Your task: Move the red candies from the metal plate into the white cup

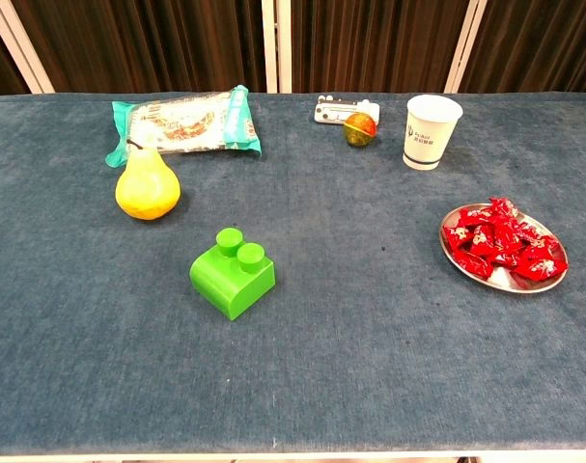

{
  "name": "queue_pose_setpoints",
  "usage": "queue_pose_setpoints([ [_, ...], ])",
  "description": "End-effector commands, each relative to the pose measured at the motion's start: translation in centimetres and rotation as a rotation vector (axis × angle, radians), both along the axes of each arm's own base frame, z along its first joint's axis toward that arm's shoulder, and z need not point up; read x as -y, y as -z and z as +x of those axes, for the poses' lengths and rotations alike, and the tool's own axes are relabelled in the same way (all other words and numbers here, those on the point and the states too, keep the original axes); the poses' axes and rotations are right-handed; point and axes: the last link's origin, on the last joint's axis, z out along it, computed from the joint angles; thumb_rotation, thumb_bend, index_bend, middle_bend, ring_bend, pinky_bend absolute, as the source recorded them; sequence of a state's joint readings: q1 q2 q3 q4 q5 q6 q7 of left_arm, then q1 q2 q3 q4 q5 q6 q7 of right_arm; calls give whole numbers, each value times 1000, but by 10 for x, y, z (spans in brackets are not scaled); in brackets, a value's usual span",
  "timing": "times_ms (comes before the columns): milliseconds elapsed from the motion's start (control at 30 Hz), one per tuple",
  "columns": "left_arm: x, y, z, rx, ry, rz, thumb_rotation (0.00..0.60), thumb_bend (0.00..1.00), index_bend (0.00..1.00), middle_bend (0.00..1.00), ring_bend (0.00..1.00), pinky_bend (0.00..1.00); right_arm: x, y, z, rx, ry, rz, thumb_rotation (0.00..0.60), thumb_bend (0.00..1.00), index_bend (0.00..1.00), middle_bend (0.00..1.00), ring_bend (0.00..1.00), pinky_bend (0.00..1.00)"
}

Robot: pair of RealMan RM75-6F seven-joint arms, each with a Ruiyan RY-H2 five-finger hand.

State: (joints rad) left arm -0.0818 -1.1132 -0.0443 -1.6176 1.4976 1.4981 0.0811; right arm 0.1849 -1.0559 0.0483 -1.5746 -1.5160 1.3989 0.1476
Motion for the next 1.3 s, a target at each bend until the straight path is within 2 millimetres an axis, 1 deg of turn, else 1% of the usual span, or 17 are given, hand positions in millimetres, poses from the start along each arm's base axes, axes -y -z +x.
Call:
queue_pose_setpoints([
  [33, -1, 1, 0, 0, -2, -2, 600, 45, 203, 136, 35, 0, 4, 3, 2, -3, -6, 10, 600, 222, 0, 75, 2, 154],
  [133, -1, 1, 1, 0, 5, -1, 600, 45, 203, 135, 35, 0, 9, 8, 7, -13, -36, 16, 600, 222, 0, 76, 33, 189],
  [200, 0, 1, 2, -2, 13, 2, 600, 45, 203, 136, 35, 0, 14, 13, 10, -39, -55, 28, 600, 221, 0, 76, 86, 235],
  [267, 1, 0, 3, -1, 17, 6, 600, 45, 203, 136, 35, 0, 20, 19, 13, -78, -70, 56, 600, 222, 0, 77, 173, 312],
  [300, 1, 0, 4, 0, 18, 7, 600, 45, 203, 136, 35, 0, 23, 22, 15, -96, -78, 67, 600, 222, 3, 90, 234, 361],
  [333, 1, 0, 4, 0, 18, 9, 600, 45, 203, 136, 34, 0, 26, 26, 18, -114, -87, 75, 600, 222, 12, 139, 339, 445],
  [367, 1, 0, 4, 1, 19, 11, 600, 45, 203, 136, 35, 0, 29, 30, 21, -130, -96, 89, 600, 222, 26, 240, 472, 555],
  [400, 1, 0, 5, 1, 20, 11, 600, 45, 203, 136, 34, 0, 33, 36, 25, -145, -107, 109, 600, 222, 47, 370, 593, 660],
  [467, 1, 1, 6, 2, 21, 10, 600, 45, 203, 136, 34, 0, 39, 45, 29, -150, -109, 148, 600, 222, 129, 689, 824, 867],
  [500, 1, 1, 6, 3, 23, 8, 600, 45, 203, 136, 35, 0, 44, 53, 33, -152, -112, 185, 600, 222, 164, 763, 881, 922],
  [567, 1, 2, 7, 2, 23, 6, 600, 45, 203, 136, 35, 0, 53, 65, 37, -171, -119, 225, 600, 221, 212, 820, 942, 978],
  [667, 0, 3, 7, 3, 23, 6, 600, 45, 203, 136, 34, 0, 64, 84, 43, -184, -128, 270, 600, 222, 267, 886, 993, 1000],
  [733, 0, 3, 7, 2, 23, 7, 600, 45, 203, 136, 35, 0, 69, 95, 47, -183, -131, 298, 600, 233, 304, 919, 1000, 1000],
  [800, -1, 2, 6, 1, 21, 8, 600, 45, 203, 136, 35, 0, 74, 106, 49, -186, -131, 327, 600, 263, 360, 955, 1000, 1000],
  [867, 0, 2, 5, 0, 19, 11, 600, 45, 203, 136, 35, 0, 77, 116, 50, -191, -132, 347, 600, 286, 394, 964, 1000, 1000],
  [1033, 0, 1, 2, 0, 8, 14, 600, 45, 203, 136, 35, 0, 83, 129, 51, -195, -130, 376, 600, 334, 449, 973, 1000, 1000],
  [1300, 1, 2, -1, 3, 2, 16, 600, 45, 203, 135, 35, 0, 88, 139, 59, -167, -143, 404, 600, 372, 460, 974, 1000, 1000],
])
